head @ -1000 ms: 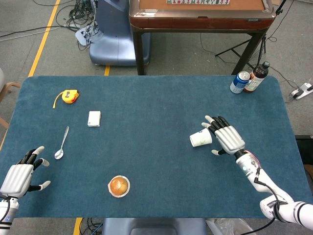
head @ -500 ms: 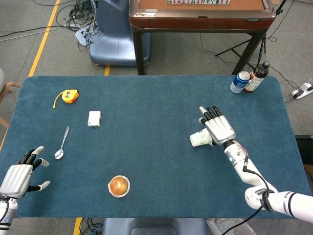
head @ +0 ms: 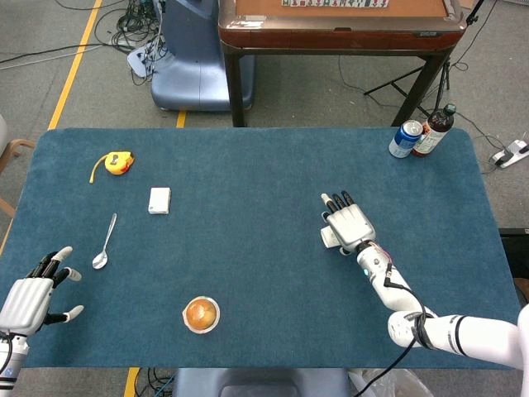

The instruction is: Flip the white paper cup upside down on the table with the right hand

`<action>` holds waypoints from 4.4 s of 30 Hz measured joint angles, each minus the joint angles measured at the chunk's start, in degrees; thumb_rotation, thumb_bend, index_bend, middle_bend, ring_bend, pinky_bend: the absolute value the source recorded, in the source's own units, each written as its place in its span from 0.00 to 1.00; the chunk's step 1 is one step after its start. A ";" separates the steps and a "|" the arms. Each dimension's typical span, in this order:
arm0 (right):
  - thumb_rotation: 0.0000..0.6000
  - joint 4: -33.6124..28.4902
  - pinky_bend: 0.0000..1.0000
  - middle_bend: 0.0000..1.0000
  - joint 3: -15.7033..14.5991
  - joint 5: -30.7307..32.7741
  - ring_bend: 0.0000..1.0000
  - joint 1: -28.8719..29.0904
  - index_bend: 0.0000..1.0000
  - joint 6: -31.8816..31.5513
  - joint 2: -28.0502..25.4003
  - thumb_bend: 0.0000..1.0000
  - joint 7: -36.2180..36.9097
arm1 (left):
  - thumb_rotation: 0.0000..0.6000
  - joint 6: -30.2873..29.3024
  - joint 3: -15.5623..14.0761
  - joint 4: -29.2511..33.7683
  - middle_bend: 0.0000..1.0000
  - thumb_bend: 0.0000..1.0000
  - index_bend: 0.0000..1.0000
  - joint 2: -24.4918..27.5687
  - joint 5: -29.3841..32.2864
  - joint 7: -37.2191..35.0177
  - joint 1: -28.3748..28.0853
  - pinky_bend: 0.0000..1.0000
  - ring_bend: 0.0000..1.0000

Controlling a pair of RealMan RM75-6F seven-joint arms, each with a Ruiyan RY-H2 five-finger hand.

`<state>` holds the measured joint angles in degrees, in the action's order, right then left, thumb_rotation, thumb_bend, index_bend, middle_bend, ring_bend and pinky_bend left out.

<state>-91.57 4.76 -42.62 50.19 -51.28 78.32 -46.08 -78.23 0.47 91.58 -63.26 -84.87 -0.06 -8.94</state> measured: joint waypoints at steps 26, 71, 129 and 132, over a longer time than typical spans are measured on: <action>1.00 5.57 0.00 0.00 -2.25 3.10 0.00 3.78 0.42 1.78 4.11 0.11 0.90 | 1.00 -0.22 0.46 0.36 0.09 0.10 0.43 0.88 0.91 -0.76 0.34 0.28 0.08; 1.00 2.07 0.00 0.04 2.38 -18.06 0.00 -5.35 0.52 -0.67 -1.82 0.14 42.63 | 1.00 0.35 0.50 0.22 0.09 0.10 0.43 0.60 1.19 -0.12 0.23 0.28 0.08; 1.00 35.81 0.00 0.07 -0.74 -42.95 0.00 -17.27 0.52 -8.82 14.01 0.09 99.14 | 1.00 0.75 0.35 0.22 0.09 0.10 0.43 0.12 1.41 0.83 0.15 0.28 0.08; 1.00 36.09 0.00 0.07 -0.81 -42.93 0.00 -17.47 0.52 -8.81 13.95 0.09 99.12 | 1.00 0.99 0.37 0.15 0.09 0.10 0.43 0.06 1.55 0.85 0.07 0.28 0.08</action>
<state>-55.48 3.95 -85.55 32.72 -60.09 92.27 53.04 -77.24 0.84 91.73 -63.19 -83.32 0.80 -8.87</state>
